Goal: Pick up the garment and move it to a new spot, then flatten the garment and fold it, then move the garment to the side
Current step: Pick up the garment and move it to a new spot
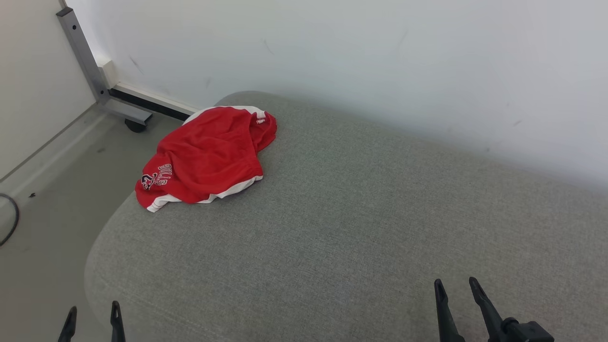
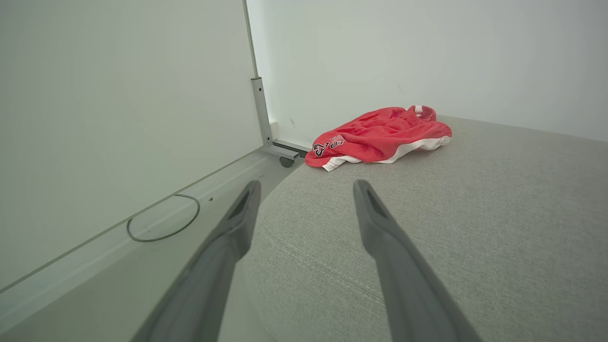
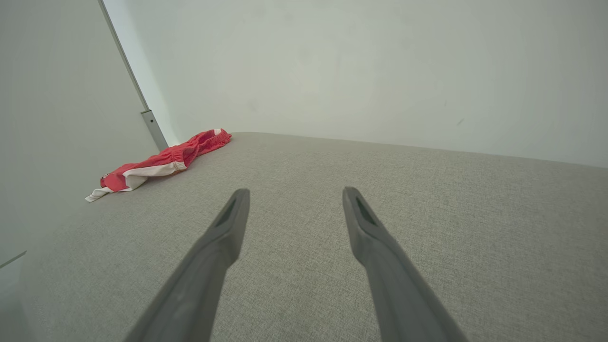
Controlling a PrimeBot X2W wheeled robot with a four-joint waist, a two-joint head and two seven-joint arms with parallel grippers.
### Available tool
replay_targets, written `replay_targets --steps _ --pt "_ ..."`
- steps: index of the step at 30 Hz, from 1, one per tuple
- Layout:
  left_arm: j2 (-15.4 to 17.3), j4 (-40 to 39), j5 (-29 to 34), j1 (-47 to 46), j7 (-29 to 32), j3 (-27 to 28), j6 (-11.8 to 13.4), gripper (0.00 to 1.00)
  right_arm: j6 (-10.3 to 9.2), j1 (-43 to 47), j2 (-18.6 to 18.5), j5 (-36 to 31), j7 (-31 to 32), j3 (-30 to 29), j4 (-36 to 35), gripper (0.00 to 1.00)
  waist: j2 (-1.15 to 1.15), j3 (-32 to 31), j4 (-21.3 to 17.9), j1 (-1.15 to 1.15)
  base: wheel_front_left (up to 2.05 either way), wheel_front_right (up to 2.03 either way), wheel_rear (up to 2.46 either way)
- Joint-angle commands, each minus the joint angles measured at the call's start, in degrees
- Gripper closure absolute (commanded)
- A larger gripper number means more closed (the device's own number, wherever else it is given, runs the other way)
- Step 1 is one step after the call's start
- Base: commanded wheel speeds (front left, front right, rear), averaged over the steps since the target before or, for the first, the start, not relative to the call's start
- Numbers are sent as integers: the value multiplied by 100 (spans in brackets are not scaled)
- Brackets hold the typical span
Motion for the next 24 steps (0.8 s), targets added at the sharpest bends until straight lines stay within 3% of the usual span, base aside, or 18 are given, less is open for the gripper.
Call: replay_targets --steps 1,12,24 --pt "13 -16 -34 7 -2 2 20 0 -15 -9 18 -25 -24 10 -1 0 -1 33 22 0 0 0 0" --pt "44 27 -111 -114 9 6 84 0 -16 -101 18 -58 -24 52 -12 0 -1 149 28 0 0 0 0" --pt "295 306 -297 -1280 74 0 -22 0 -16 -338 17 -349 -24 -13 -182 0 -1 642 -519 0 0 0 0"
